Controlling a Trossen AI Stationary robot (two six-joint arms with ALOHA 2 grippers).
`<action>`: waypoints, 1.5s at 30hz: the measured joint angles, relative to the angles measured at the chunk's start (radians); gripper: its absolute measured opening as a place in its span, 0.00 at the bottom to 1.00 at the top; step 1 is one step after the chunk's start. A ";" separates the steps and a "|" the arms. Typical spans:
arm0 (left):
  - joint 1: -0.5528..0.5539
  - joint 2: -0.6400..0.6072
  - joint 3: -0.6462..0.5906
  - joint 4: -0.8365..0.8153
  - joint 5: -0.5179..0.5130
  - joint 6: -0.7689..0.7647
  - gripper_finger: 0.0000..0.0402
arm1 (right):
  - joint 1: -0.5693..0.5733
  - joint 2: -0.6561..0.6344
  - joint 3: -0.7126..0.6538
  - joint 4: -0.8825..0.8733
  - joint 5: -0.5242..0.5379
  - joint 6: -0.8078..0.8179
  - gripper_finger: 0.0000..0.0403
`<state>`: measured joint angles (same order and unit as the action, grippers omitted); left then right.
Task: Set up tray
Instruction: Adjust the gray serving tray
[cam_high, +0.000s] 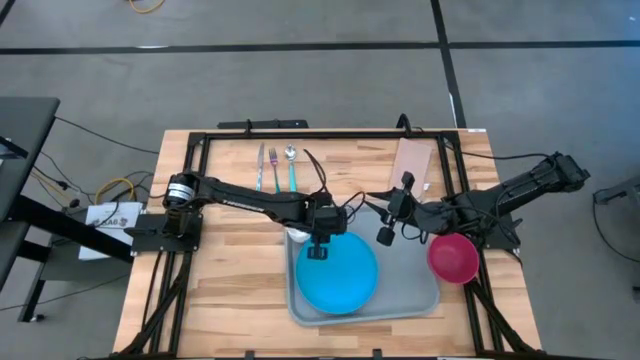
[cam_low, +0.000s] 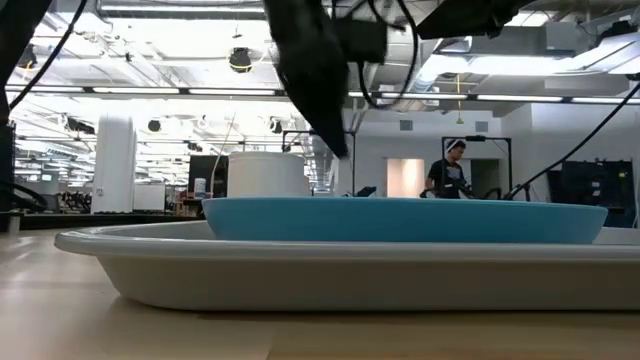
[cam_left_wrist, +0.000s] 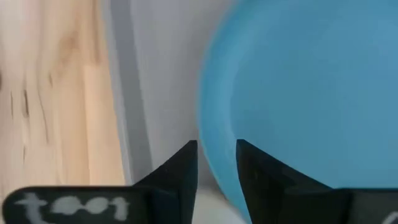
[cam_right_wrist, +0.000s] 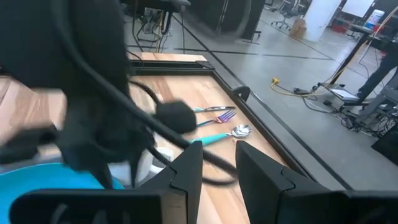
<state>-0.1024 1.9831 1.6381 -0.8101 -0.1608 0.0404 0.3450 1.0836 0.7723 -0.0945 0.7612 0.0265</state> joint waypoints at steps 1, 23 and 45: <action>-0.009 -0.001 0.036 -0.073 0.000 -0.009 0.23 | 0.000 0.000 0.000 -0.001 0.000 0.000 0.23; -0.460 -0.359 -0.462 -0.171 -0.279 -0.638 0.00 | 0.000 0.001 0.000 -0.002 -0.001 0.050 0.23; -0.341 -0.350 -0.900 0.793 -0.133 -0.339 0.00 | -0.068 0.051 -0.009 0.035 -0.004 0.055 0.23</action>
<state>-0.4432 1.6328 0.7380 -0.0167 -0.2939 -0.2981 0.2767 1.1347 0.7635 -0.0593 0.7574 0.0813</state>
